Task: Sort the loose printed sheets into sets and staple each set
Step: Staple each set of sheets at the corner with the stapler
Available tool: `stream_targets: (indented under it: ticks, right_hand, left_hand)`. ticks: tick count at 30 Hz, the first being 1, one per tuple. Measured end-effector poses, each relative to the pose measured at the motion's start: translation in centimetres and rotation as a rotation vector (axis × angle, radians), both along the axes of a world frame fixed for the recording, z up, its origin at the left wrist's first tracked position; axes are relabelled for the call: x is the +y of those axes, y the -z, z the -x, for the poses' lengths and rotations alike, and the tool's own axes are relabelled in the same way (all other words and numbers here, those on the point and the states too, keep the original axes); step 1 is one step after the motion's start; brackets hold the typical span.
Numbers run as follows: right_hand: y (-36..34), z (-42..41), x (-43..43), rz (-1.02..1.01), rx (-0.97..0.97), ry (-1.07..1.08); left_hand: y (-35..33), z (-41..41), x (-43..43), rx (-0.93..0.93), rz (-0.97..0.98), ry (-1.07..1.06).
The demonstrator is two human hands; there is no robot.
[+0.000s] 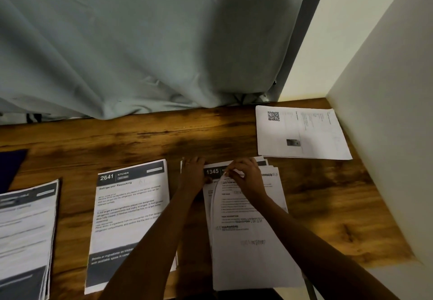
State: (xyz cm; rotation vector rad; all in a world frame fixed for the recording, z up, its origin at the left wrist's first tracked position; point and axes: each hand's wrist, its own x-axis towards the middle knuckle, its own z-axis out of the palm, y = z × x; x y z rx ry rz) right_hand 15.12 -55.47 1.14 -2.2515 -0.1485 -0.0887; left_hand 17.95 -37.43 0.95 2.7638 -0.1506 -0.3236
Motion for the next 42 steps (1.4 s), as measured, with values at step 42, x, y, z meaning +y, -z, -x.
stream_targets:
  ticks: [42]
  right_hand:
    - [-0.6,-1.0,1.7,0.041,-0.09,-0.008]
  left_hand:
    - [-1.9,4.6,-1.0,-0.065,0.731,-0.327]
